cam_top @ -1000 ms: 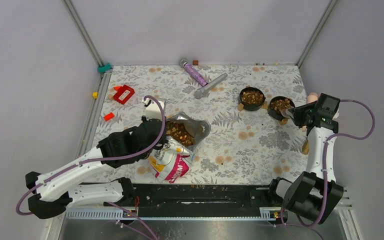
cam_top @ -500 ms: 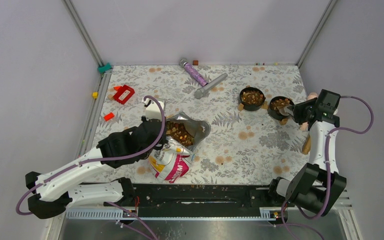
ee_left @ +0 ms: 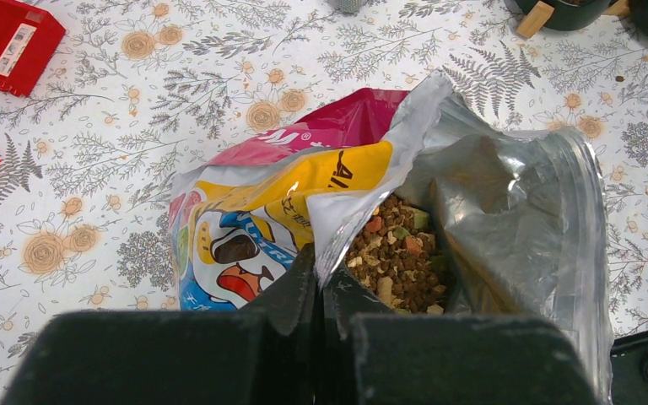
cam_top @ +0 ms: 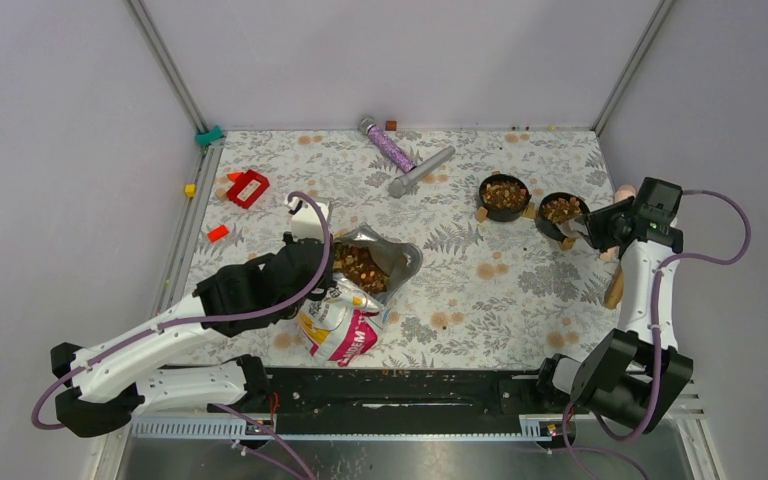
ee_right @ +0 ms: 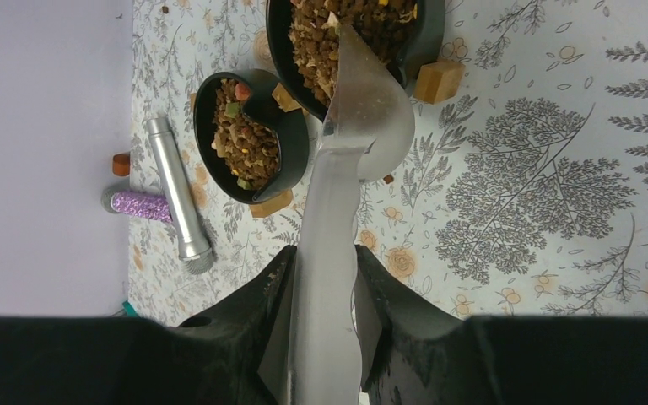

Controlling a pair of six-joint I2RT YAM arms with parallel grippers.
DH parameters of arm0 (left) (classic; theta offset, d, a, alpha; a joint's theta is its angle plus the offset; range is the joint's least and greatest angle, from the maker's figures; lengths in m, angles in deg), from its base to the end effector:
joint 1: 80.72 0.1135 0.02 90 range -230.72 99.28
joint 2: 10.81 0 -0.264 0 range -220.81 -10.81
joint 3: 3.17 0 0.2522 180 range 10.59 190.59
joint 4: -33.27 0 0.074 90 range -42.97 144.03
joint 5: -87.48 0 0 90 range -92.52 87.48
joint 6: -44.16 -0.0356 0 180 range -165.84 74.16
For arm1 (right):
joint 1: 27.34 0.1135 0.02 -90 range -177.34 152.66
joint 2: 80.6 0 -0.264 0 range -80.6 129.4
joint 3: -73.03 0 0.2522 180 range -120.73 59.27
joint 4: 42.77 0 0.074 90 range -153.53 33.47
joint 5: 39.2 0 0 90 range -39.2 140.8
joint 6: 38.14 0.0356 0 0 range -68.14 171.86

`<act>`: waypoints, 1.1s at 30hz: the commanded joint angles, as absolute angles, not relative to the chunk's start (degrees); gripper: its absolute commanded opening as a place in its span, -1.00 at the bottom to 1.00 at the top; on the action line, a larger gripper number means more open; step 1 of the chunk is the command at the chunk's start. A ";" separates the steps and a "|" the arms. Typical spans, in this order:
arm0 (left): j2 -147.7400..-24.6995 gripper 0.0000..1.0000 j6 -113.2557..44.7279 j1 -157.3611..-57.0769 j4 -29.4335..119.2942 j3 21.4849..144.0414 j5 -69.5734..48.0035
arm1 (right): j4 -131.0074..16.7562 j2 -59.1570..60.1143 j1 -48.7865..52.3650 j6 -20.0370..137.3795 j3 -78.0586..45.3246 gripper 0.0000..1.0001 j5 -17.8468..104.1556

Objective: Serve the pet food
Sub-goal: Pour the pet food into the pet food bowl.

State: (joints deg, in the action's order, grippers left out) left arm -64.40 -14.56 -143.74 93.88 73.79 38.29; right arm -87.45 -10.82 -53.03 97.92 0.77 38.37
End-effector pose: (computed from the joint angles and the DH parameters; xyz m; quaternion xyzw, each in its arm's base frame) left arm 0.1002 -0.1456 0.3649 0.0806 0.8500 -0.0929 0.5122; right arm 0.2388 -0.1064 0.2991 0.4971 0.7622 0.1686 0.3789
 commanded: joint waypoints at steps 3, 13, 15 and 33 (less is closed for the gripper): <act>-62.19 -1.00 -14.29 -145.23 86.05 75.61 38.26 | -89.84 -13.05 -53.35 95.86 -2.92 -1.00 41.08; -62.04 -1.00 -14.44 -145.32 86.06 75.58 38.52 | -91.91 -12.57 -53.35 94.91 -5.25 -1.00 41.41; -61.97 -1.00 -14.41 -145.32 86.06 75.62 38.60 | -92.29 -12.65 -53.35 94.69 -5.71 -1.00 41.74; -61.93 -1.00 -14.42 -145.50 86.05 75.53 38.61 | -93.07 -11.50 -53.35 93.40 -7.26 -1.00 40.79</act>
State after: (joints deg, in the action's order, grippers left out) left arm -64.11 -14.56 -144.22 93.80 73.79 38.27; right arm -93.17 -11.39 -53.03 94.75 -4.52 40.82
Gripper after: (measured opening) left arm 0.013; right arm 0.345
